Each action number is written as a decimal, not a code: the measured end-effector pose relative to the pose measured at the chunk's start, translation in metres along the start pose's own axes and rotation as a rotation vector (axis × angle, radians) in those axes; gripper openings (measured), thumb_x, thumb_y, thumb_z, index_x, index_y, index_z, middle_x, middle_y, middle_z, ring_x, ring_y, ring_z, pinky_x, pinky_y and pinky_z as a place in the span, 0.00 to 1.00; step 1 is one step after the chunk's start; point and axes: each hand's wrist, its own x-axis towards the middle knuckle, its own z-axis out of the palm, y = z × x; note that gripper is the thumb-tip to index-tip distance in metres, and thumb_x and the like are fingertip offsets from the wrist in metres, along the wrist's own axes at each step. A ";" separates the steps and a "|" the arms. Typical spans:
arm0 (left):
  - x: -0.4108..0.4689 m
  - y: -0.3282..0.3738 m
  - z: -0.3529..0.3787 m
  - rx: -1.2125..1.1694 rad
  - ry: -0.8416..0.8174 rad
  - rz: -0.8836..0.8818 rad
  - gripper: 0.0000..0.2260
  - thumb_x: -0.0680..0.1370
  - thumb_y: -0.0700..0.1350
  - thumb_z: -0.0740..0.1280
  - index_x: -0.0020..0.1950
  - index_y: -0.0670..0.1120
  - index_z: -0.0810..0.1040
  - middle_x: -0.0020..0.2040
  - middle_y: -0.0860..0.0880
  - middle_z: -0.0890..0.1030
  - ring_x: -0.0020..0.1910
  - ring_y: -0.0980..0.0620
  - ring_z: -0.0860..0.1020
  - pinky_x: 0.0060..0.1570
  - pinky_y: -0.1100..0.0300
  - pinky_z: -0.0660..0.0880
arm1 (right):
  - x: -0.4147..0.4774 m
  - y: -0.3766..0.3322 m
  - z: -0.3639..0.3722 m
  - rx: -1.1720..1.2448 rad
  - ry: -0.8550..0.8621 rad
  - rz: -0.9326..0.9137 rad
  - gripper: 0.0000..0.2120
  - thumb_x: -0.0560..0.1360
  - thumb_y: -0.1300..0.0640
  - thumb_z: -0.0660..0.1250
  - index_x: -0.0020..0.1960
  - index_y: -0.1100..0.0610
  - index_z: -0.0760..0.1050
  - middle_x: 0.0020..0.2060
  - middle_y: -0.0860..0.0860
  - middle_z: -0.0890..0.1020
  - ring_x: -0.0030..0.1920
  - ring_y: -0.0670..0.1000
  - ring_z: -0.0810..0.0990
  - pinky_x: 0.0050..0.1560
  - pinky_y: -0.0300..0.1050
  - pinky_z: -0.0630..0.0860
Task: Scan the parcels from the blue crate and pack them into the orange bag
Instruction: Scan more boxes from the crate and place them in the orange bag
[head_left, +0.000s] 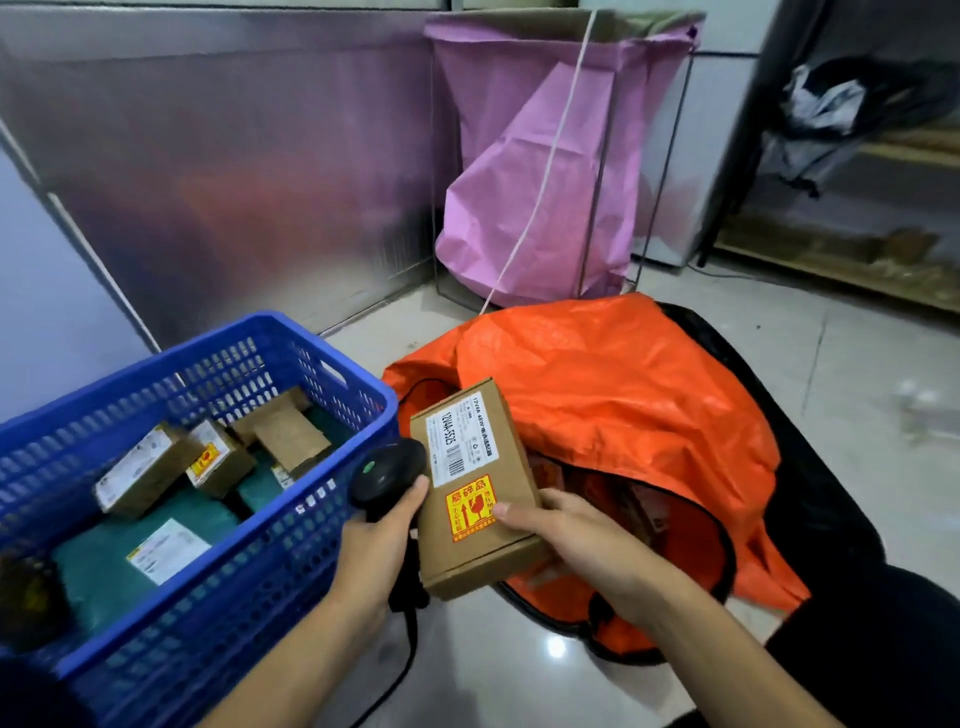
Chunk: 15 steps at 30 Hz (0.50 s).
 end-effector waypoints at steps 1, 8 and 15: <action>-0.001 -0.007 0.006 0.016 -0.006 -0.017 0.11 0.76 0.54 0.76 0.54 0.51 0.81 0.45 0.47 0.87 0.46 0.47 0.86 0.39 0.55 0.79 | 0.000 0.002 -0.005 -0.008 0.007 0.019 0.13 0.78 0.47 0.71 0.59 0.52 0.81 0.47 0.47 0.89 0.48 0.47 0.87 0.47 0.46 0.83; 0.007 -0.042 0.031 0.134 -0.040 -0.137 0.07 0.79 0.51 0.74 0.51 0.48 0.82 0.43 0.46 0.87 0.43 0.45 0.85 0.39 0.55 0.77 | 0.011 0.025 -0.027 -0.036 0.052 0.121 0.07 0.79 0.48 0.70 0.51 0.51 0.82 0.40 0.45 0.88 0.41 0.44 0.85 0.49 0.49 0.84; 0.027 -0.058 0.043 0.192 -0.024 -0.161 0.08 0.79 0.48 0.74 0.54 0.44 0.82 0.45 0.45 0.86 0.42 0.47 0.83 0.37 0.56 0.74 | 0.038 0.062 -0.032 0.087 0.093 0.192 0.13 0.78 0.46 0.71 0.57 0.53 0.80 0.42 0.49 0.88 0.40 0.48 0.86 0.40 0.44 0.83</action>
